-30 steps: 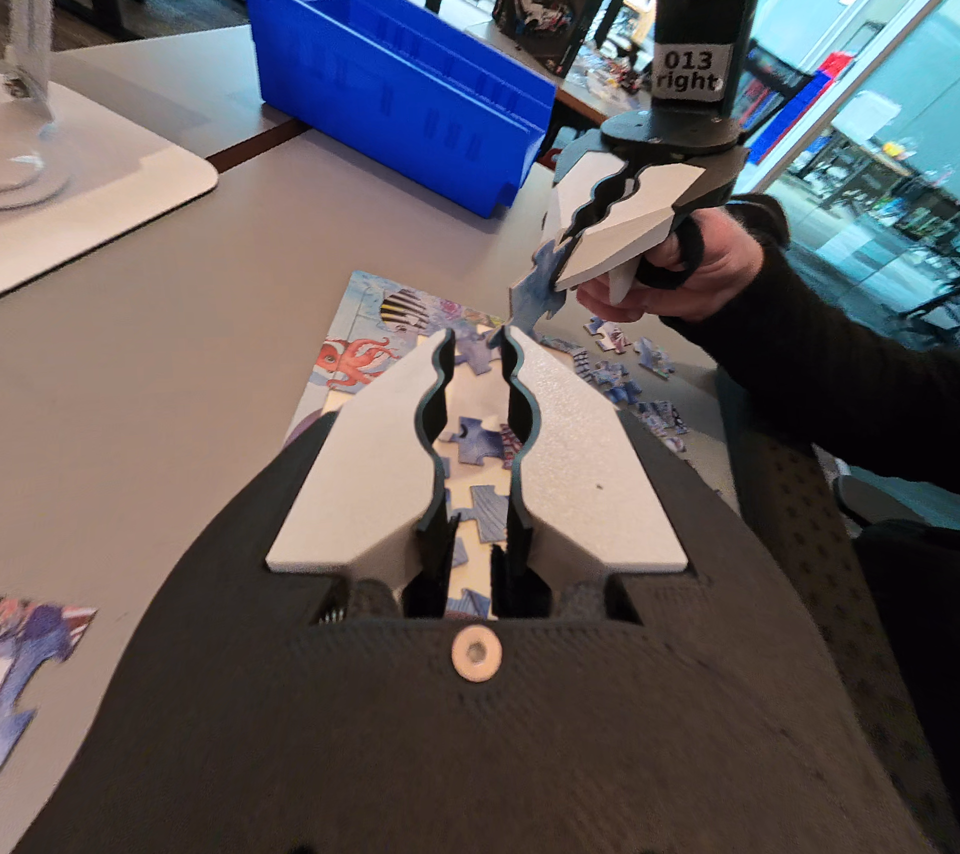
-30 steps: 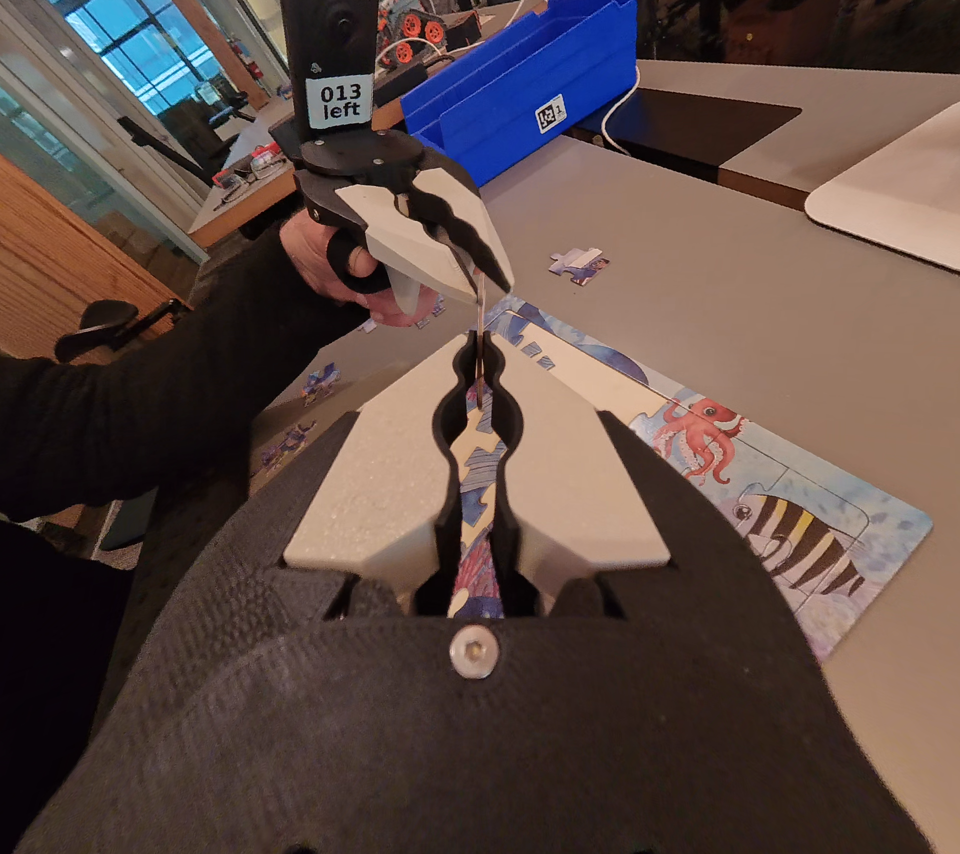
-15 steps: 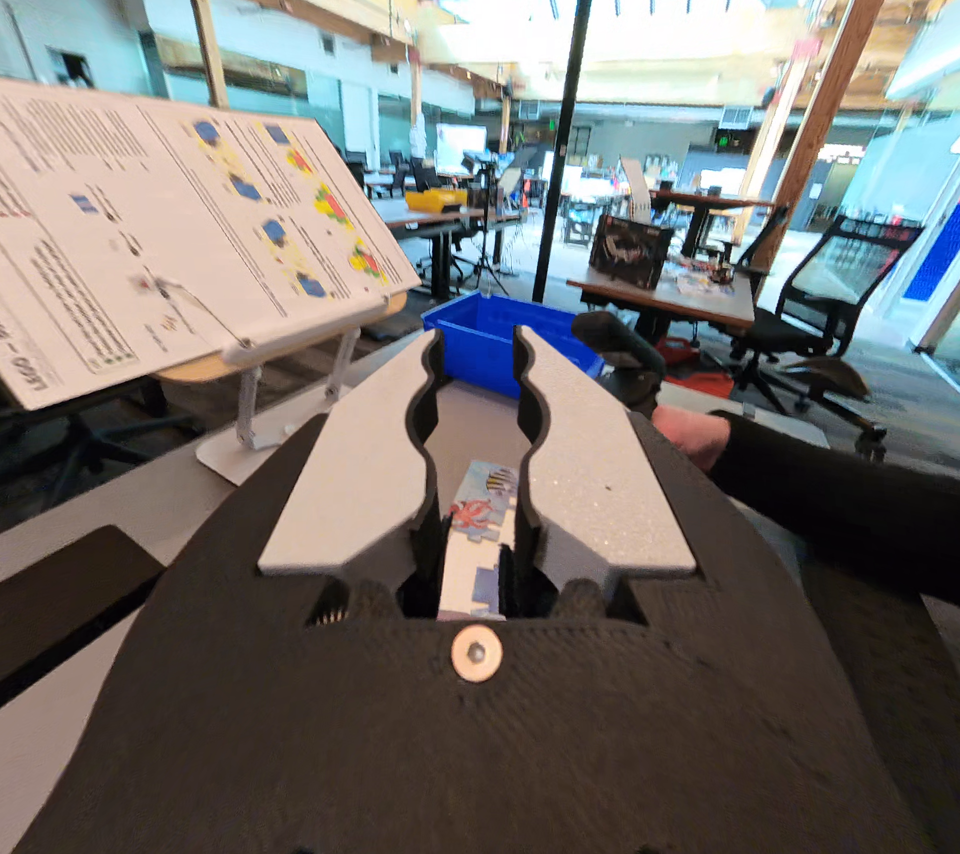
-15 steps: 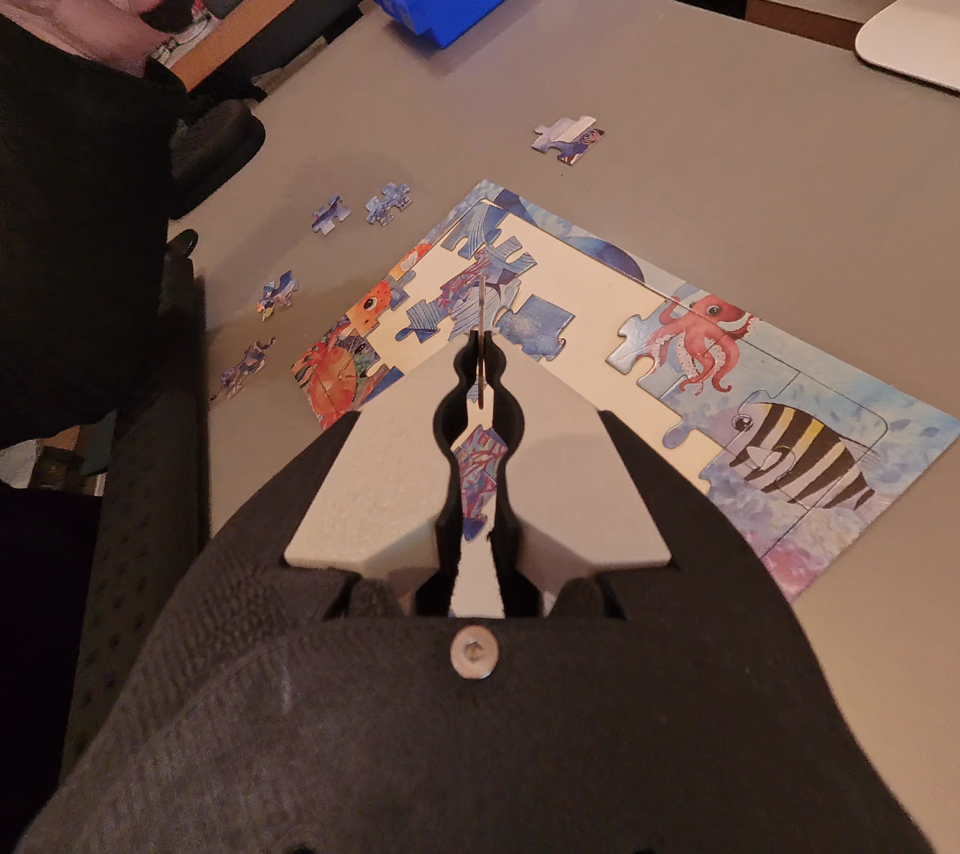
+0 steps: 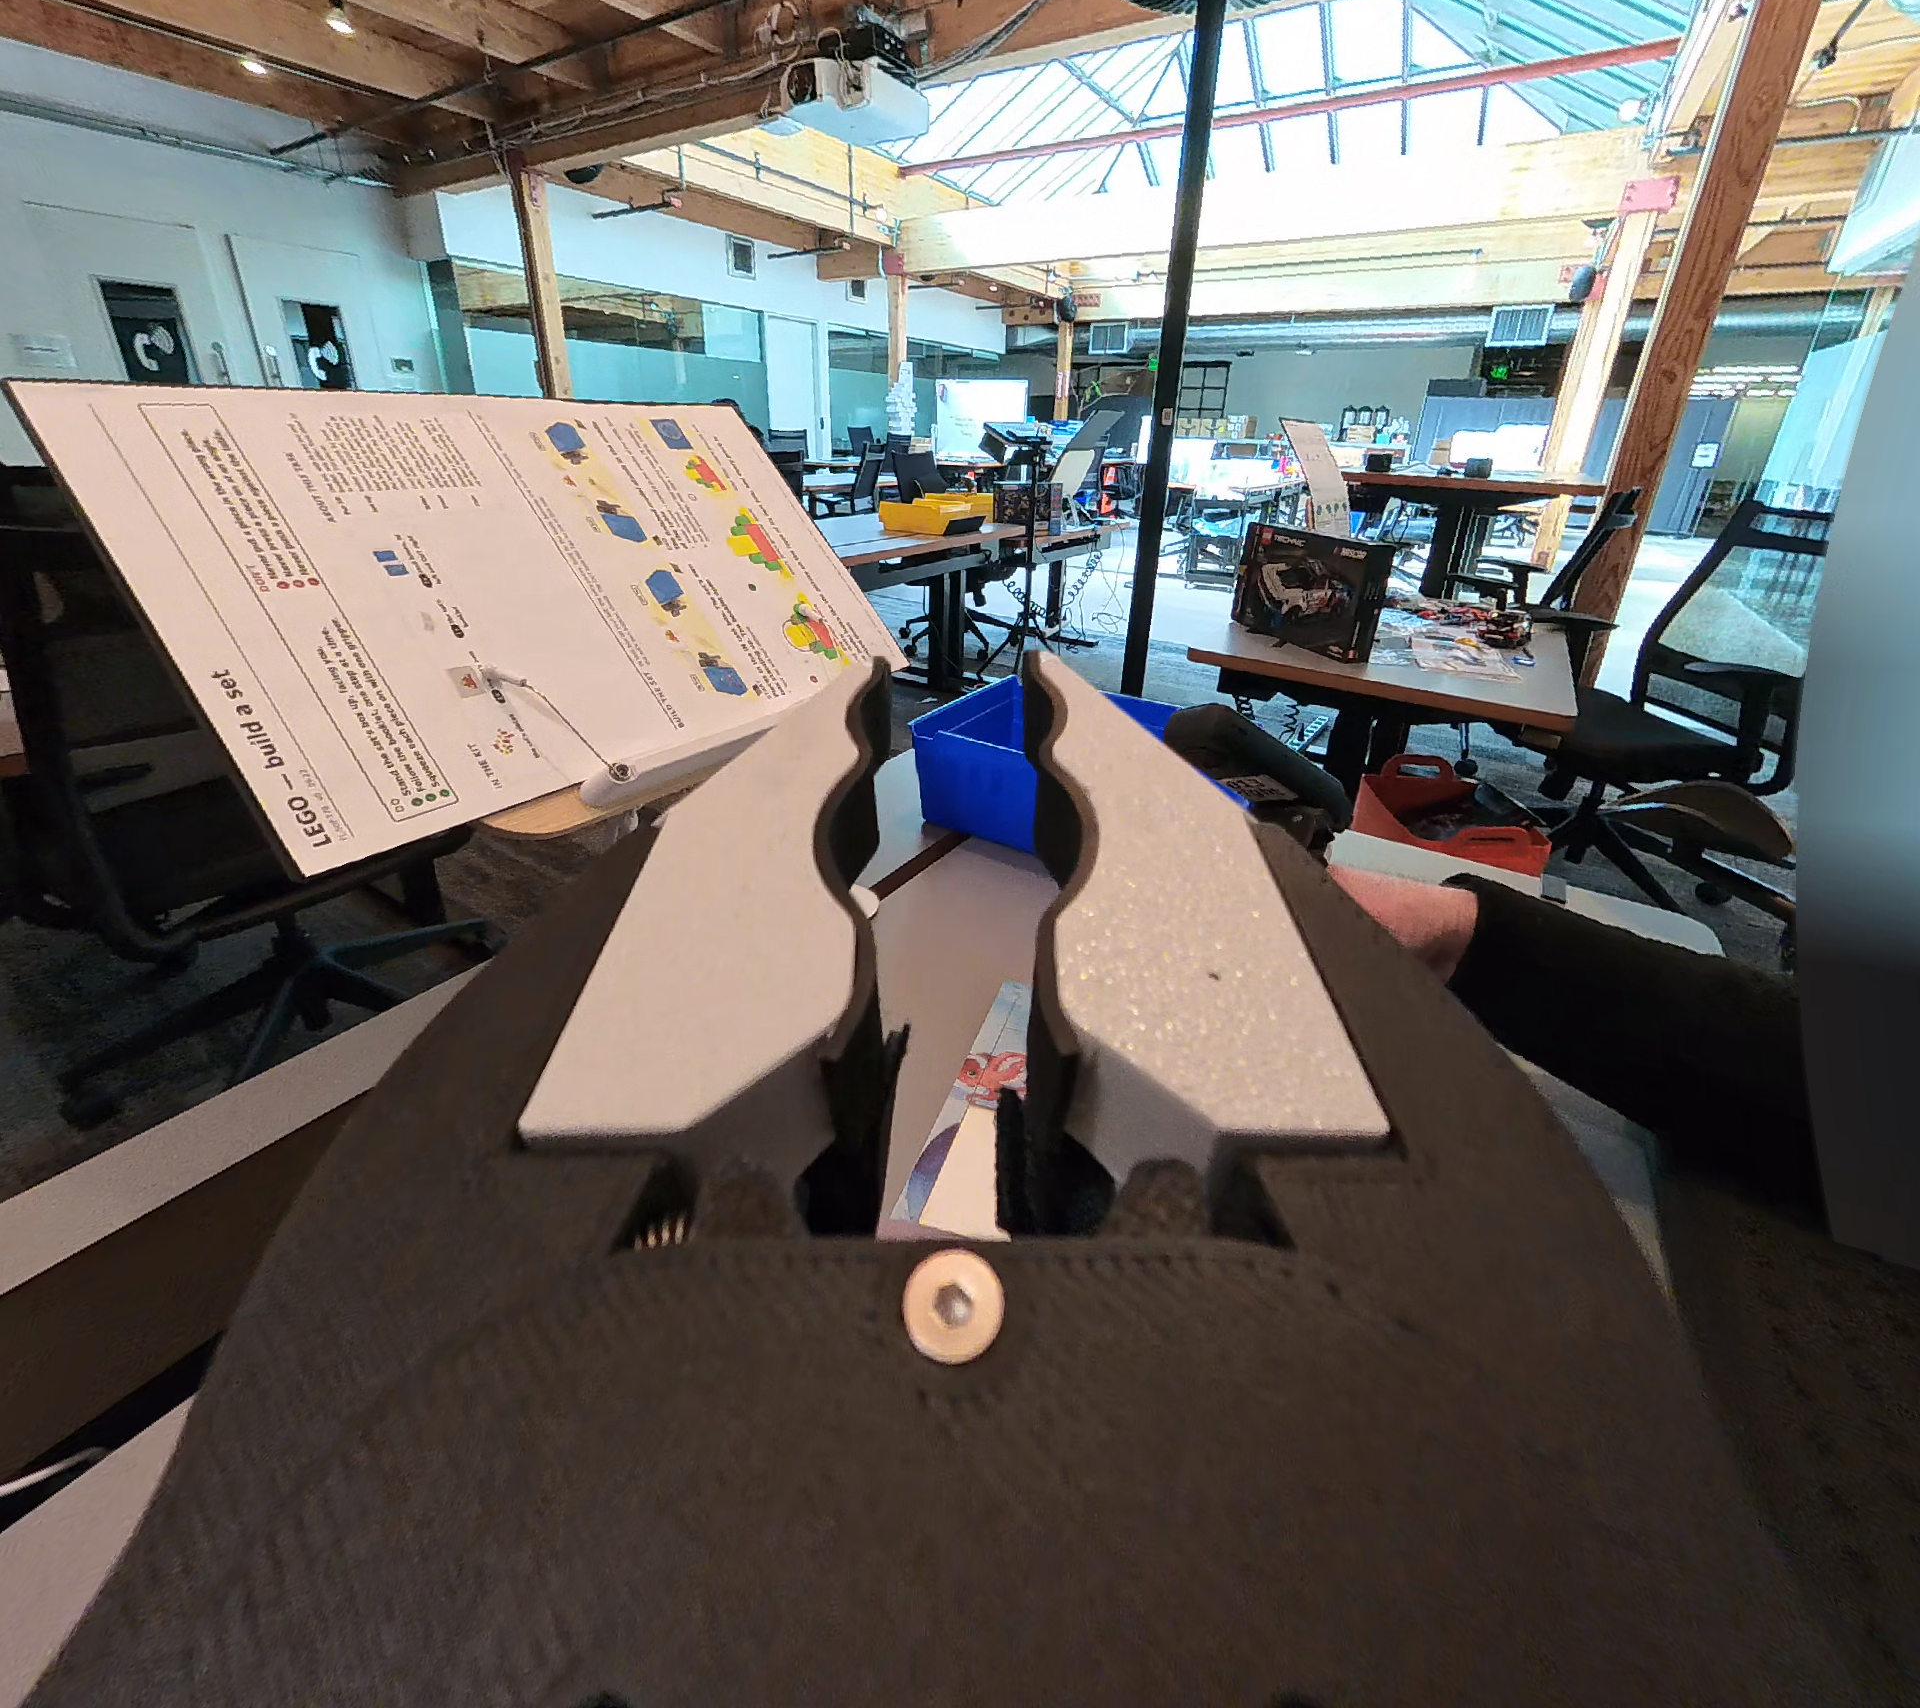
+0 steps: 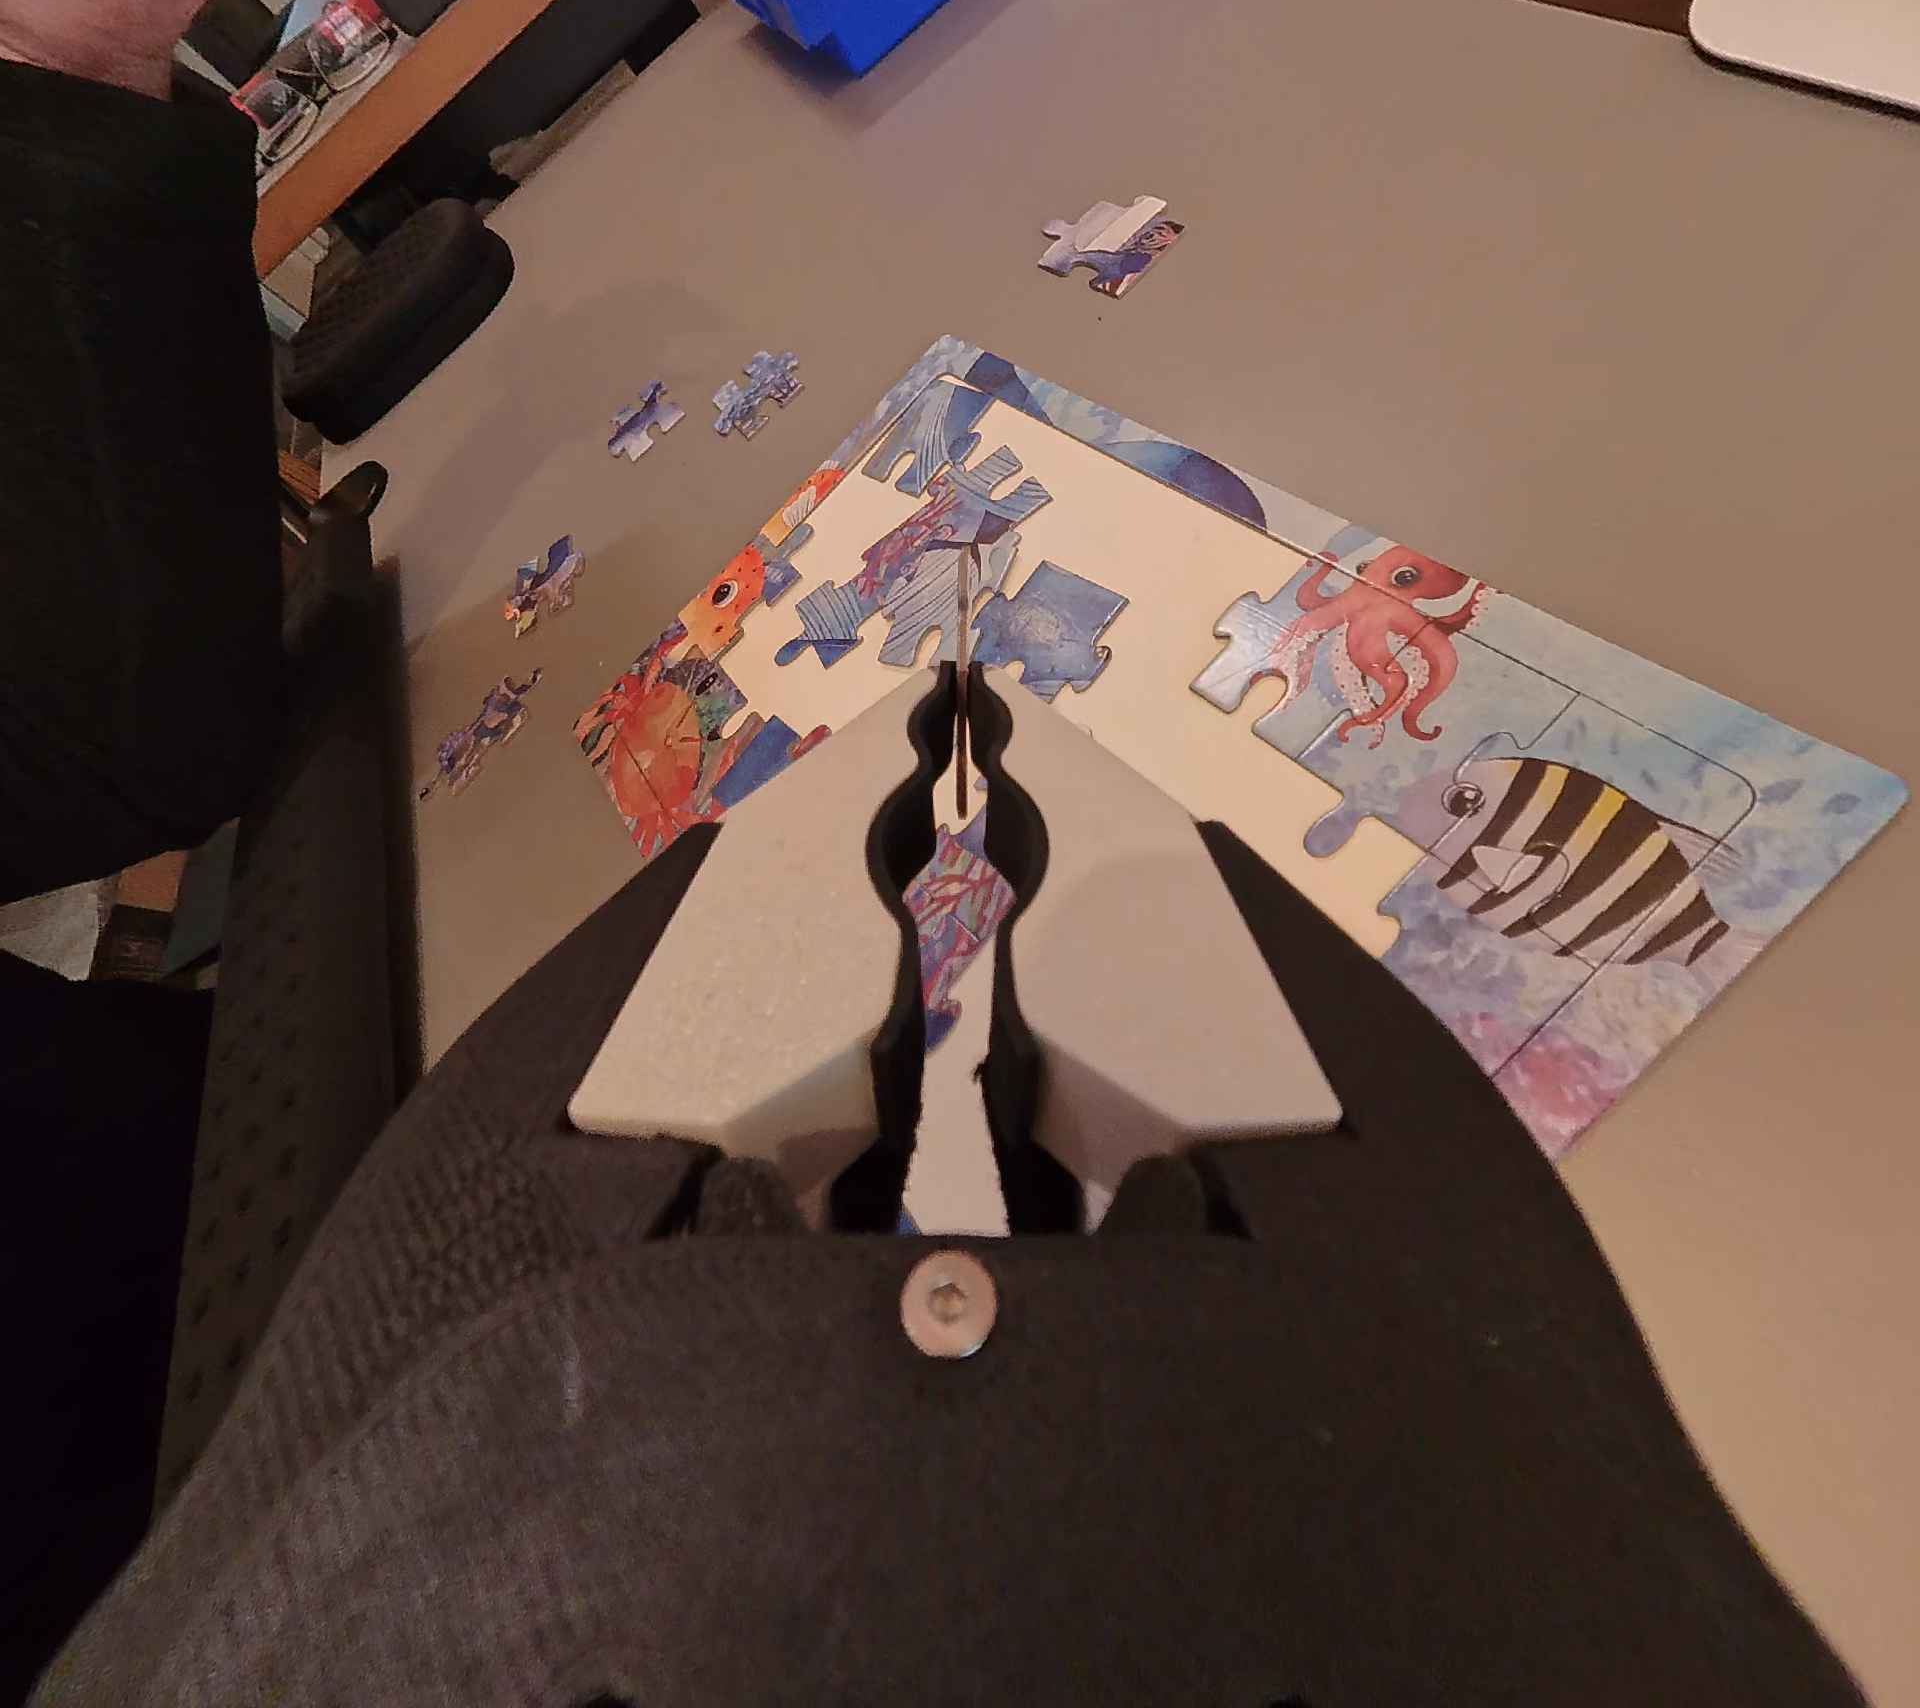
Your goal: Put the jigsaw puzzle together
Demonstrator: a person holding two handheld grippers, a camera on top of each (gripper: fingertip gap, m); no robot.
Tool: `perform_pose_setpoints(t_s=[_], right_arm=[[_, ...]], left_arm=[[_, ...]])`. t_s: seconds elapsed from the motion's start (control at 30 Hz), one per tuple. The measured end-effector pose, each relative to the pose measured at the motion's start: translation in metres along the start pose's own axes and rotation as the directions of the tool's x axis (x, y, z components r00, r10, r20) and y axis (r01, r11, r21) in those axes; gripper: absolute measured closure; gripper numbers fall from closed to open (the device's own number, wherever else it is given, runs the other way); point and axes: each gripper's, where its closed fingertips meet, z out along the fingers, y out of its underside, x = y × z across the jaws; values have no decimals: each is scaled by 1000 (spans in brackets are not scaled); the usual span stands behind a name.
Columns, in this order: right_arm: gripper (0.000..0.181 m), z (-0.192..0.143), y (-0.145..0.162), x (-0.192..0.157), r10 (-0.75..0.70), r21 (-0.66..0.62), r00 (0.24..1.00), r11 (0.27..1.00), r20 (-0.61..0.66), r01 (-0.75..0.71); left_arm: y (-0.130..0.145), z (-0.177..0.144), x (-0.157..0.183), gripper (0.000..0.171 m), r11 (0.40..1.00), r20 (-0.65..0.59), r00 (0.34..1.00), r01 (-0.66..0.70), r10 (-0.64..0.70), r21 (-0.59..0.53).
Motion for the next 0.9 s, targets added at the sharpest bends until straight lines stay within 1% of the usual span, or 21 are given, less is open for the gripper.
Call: perform_pose_setpoints(t_s=[0.23,0.5,0.73,0.9], right_arm=[[181,5,9,-2,15,-49,1000,999,26,-14],[181,4,18,0,46,-89,998,995,35,-43],[181,-6,19,7,58,-91,998,994,13,-57],[181,-5,21,8,80,-84,996,993,27,-78]], left_arm=[[14,-1,-10,148,999,18,1000,14,-14,-34],[40,9,-20,148,994,27,999,43,-40,-97],[70,21,-22,147,980,24,999,49,-45,-192],[89,27,-25,145,964,30,999,50,-44,-263]])
